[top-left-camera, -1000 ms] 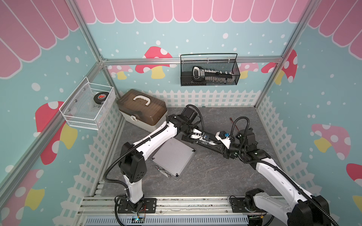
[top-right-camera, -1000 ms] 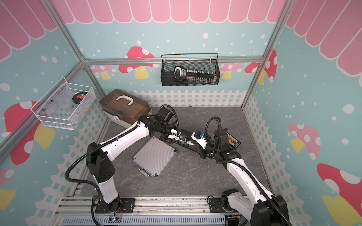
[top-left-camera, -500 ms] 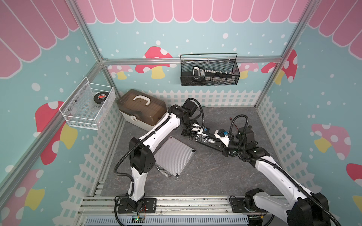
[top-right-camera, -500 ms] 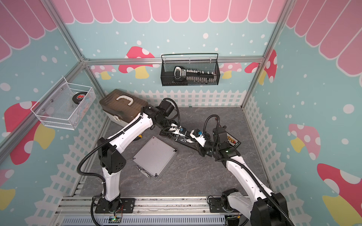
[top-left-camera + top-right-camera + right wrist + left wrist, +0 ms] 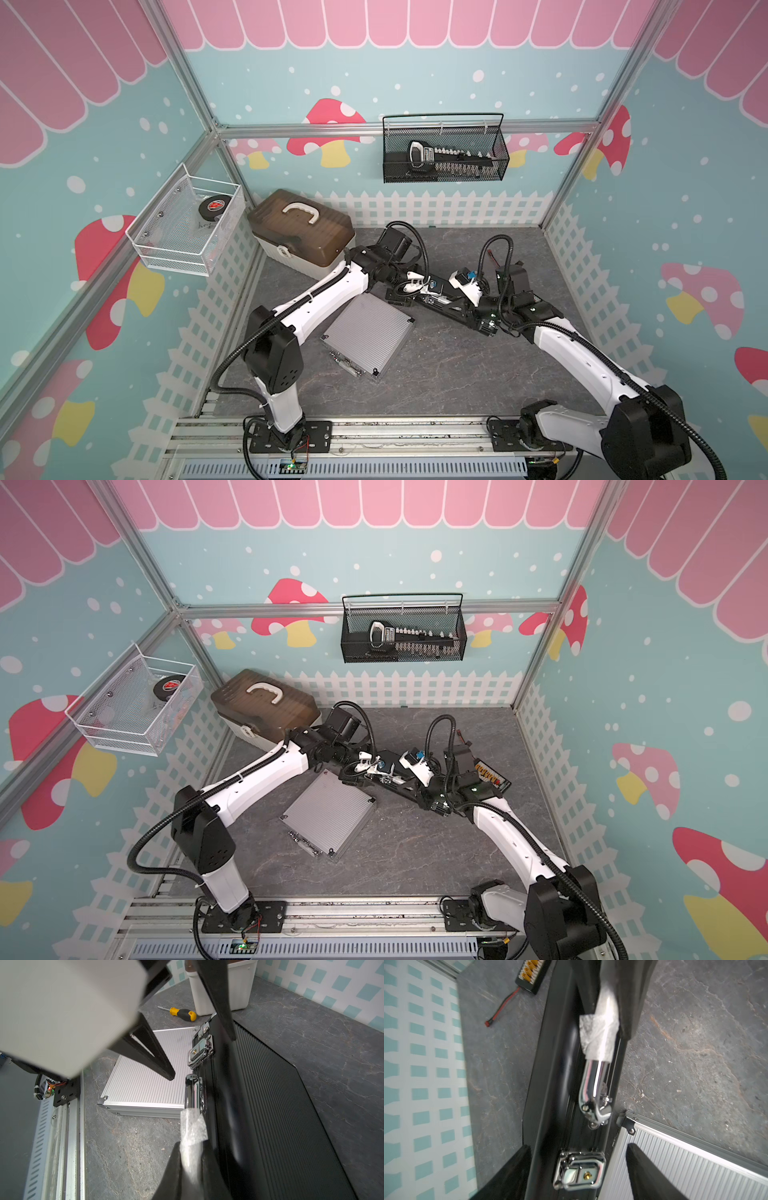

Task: Open the poker set cases
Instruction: Open the fastener on the poker set case.

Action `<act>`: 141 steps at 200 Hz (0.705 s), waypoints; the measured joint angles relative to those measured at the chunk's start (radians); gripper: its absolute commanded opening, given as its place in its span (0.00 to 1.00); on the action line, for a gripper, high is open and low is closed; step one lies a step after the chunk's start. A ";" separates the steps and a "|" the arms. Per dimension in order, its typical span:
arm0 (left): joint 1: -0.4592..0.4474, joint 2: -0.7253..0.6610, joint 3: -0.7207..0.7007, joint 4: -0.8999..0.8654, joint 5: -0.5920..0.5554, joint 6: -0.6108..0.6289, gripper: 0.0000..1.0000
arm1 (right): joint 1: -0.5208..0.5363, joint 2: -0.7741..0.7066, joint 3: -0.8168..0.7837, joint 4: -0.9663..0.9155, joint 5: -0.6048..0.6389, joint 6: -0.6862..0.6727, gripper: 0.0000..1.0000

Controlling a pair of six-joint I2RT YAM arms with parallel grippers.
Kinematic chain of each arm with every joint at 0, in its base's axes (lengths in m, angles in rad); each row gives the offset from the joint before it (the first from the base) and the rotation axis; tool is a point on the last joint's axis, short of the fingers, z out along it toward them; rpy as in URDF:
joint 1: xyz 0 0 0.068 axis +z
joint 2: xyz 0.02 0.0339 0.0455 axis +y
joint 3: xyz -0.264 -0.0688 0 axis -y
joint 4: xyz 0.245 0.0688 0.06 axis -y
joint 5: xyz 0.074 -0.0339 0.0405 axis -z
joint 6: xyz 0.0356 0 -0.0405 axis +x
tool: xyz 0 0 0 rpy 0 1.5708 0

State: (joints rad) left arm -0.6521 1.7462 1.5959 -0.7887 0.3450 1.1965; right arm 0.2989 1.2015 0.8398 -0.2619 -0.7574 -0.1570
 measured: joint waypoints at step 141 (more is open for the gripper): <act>-0.018 0.014 0.090 0.011 -0.151 0.101 0.71 | -0.018 0.006 0.107 -0.145 -0.031 0.027 0.00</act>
State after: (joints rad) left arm -0.6704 1.7607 1.6859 -0.7776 0.1940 1.2980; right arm 0.2806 1.2076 0.9470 -0.4065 -0.7883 -0.1303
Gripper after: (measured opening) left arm 0.721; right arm 0.109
